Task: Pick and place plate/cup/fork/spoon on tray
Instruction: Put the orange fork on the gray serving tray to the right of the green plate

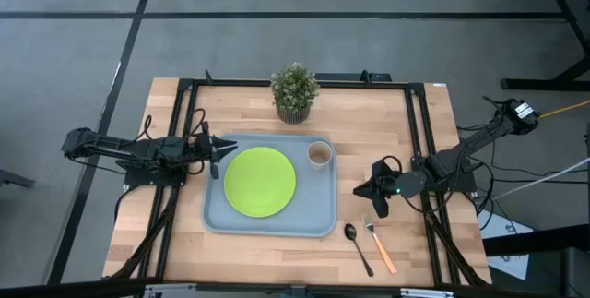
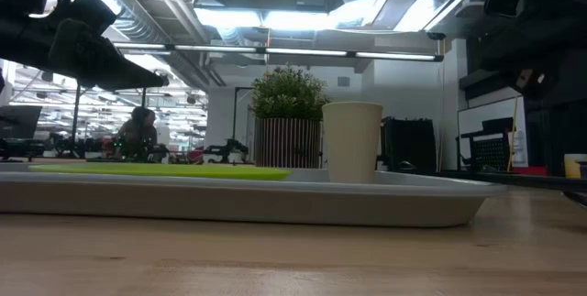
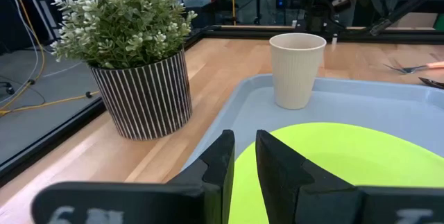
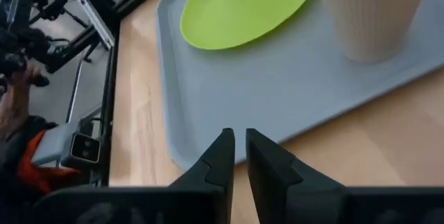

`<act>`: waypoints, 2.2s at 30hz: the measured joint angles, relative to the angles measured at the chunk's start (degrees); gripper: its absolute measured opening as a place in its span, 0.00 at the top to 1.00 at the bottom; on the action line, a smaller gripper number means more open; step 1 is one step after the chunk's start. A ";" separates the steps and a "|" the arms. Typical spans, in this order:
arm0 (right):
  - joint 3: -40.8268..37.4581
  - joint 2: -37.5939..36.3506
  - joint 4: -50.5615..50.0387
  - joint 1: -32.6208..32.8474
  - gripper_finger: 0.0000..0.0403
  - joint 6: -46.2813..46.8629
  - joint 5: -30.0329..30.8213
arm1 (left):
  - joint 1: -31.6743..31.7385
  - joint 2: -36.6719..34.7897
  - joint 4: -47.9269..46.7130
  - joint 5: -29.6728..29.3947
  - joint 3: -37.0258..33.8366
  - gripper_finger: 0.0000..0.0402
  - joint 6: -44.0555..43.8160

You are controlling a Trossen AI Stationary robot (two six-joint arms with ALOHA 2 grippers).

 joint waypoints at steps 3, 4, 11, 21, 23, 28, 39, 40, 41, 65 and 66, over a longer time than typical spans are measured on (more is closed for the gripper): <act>0.00 0.00 0.77 -0.02 0.89 2.62 0.42 | 0.00 0.00 0.01 0.00 0.00 0.87 0.02; 0.00 0.00 1.17 -0.02 0.89 2.61 0.45 | 0.00 0.00 0.01 0.00 0.00 0.87 0.02; 0.01 0.47 1.80 -0.02 0.89 0.86 3.06 | 0.00 0.00 0.03 -0.01 0.00 0.87 0.04; 0.52 0.57 1.91 1.14 0.89 7.25 2.91 | 0.00 0.00 0.06 -0.02 -0.02 0.87 0.06; 1.83 0.59 1.83 2.17 0.89 7.71 2.75 | 0.00 0.00 0.06 -0.02 -0.02 0.87 0.06; 7.36 2.29 1.40 6.01 0.89 7.17 2.67 | 0.00 0.00 0.06 -0.03 -0.02 0.87 0.07; 30.43 23.85 -35.58 14.07 0.90 42.29 -9.11 | 0.00 0.00 0.08 -0.03 -0.02 0.87 0.09; 32.19 26.17 -39.11 14.89 0.90 44.63 -11.45 | 0.00 0.00 0.08 -0.03 -0.02 0.87 0.09; 33.86 28.44 -42.08 15.73 0.90 46.26 -12.91 | 0.00 0.00 0.08 -0.03 -0.02 0.87 0.09; 37.20 41.13 -48.46 18.49 0.92 61.36 -13.84 | 0.00 0.00 0.08 0.16 -0.04 0.87 0.09; 37.20 41.13 -48.17 18.49 0.92 61.40 -13.83 | 0.00 0.00 0.08 0.16 -0.04 0.87 0.09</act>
